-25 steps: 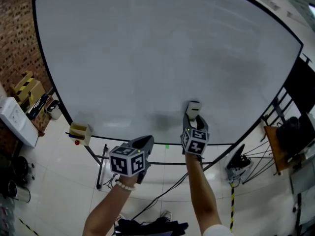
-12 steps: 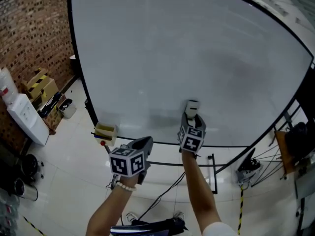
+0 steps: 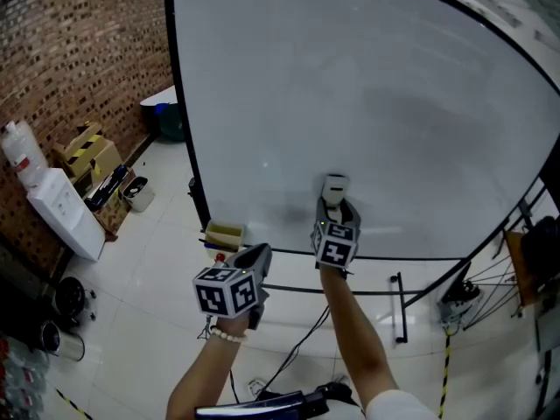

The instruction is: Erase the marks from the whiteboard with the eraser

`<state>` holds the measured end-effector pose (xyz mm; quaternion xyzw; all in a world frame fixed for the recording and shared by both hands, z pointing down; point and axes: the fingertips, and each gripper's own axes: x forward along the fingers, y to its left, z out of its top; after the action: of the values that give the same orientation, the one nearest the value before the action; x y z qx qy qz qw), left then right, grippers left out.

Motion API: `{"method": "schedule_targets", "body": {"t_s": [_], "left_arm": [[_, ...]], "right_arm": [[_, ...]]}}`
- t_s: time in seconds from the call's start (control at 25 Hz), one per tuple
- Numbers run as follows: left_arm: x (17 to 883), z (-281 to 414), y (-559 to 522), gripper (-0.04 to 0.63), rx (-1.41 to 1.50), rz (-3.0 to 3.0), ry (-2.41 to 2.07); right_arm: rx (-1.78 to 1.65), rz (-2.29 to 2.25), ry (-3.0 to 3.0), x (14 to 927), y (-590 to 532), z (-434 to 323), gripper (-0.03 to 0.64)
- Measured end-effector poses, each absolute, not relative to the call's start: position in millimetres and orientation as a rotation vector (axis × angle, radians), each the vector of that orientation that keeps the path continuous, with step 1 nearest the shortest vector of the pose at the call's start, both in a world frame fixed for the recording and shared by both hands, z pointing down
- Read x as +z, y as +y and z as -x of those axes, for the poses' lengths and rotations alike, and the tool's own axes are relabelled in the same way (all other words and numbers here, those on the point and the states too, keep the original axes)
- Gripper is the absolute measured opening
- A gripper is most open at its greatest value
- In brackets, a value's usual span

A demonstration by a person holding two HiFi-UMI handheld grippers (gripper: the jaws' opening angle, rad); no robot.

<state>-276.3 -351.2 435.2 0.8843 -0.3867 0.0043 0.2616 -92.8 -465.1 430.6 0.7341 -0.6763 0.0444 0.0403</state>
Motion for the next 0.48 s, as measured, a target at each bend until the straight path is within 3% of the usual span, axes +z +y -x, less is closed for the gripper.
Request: {"method": "schedule_targets", "body": {"t_s": [0.48], "left_arm": [[446.7,387.1,-366.6,-0.009,-0.043,-2.320,-1.143]], "right_arm": [[0.117,-2.182,-2.132,434.1,-502.4,232.0,0.249]]}}
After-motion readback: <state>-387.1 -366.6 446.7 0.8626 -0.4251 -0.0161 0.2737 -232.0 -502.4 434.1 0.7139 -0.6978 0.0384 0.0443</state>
